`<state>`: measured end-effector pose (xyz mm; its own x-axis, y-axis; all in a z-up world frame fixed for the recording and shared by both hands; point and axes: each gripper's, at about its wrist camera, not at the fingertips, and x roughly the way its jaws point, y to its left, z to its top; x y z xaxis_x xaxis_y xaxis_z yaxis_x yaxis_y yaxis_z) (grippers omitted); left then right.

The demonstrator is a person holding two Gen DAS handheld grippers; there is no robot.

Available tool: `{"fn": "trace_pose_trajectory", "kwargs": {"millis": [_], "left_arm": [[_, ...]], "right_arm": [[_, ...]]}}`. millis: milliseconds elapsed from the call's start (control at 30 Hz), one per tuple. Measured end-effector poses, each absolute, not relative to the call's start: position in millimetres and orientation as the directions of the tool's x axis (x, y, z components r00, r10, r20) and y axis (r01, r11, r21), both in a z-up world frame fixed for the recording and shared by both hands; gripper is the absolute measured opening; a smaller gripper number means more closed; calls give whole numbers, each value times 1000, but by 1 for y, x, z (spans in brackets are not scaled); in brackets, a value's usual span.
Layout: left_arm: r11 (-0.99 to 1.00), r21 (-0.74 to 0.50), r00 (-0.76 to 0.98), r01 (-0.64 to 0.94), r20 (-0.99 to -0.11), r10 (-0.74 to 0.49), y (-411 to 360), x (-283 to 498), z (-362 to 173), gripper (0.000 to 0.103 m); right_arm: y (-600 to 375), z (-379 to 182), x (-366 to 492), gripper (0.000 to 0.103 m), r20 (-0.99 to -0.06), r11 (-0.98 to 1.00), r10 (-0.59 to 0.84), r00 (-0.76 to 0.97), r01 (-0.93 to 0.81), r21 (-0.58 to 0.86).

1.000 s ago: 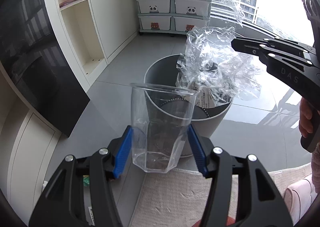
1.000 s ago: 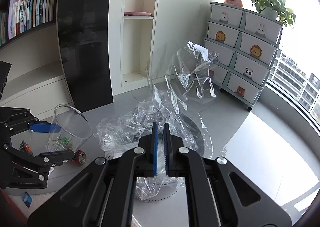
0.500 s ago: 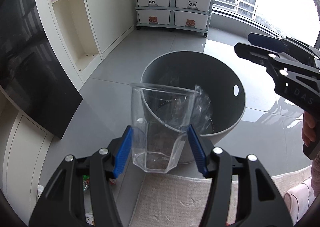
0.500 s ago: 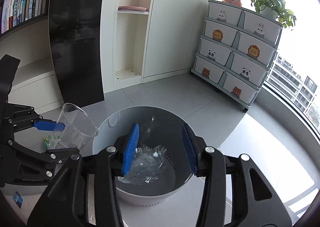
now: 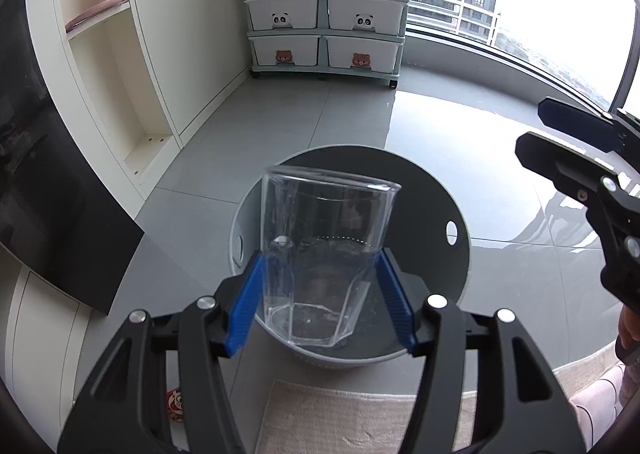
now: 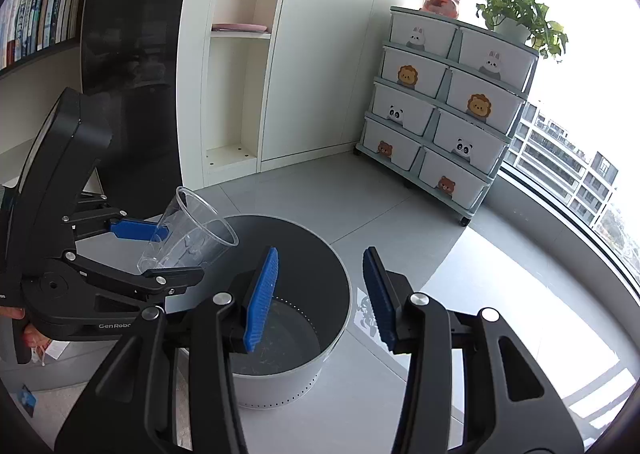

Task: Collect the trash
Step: 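Carry the cup and bag to the grey bin and open both tools over it, then move both tools back toward the remaining trash on the floor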

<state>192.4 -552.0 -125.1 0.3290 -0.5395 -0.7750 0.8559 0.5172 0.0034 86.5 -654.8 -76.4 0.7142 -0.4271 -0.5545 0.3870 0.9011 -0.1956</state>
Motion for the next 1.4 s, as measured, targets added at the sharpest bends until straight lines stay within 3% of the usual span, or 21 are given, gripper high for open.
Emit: {"fn": "trace_pose_trajectory", "kwargs": {"millis": [100,233,467,867,1000,1400], "left_arm": [[507,-15,302,862,-788,-536,-558,193,-128,59],[511,-10,311,859,-782,-539,-552,188,-127,73],[586,-6,374,811,-764,-526,-521,185,-121,73],[659,8,451,752,-736,-506,-449,163,-106,73],[690,14,480,724,-728,-489,-409,152,-103,73],[851,24,578,525,-744,-336,-214,113,-124,75]], "right_arm": [[-659,-76,85,43,-556,898,-432,710,394,-195],[-659,-77,84,43,-558,898,-433,708,396,-193],[-643,-79,85,43,-560,904,-419,715,384,-187],[-580,-76,75,59,-544,924,-378,750,346,-164],[-541,-79,70,68,-533,935,-354,769,312,-170],[-391,-119,59,68,-578,986,-156,801,92,-138]]}}
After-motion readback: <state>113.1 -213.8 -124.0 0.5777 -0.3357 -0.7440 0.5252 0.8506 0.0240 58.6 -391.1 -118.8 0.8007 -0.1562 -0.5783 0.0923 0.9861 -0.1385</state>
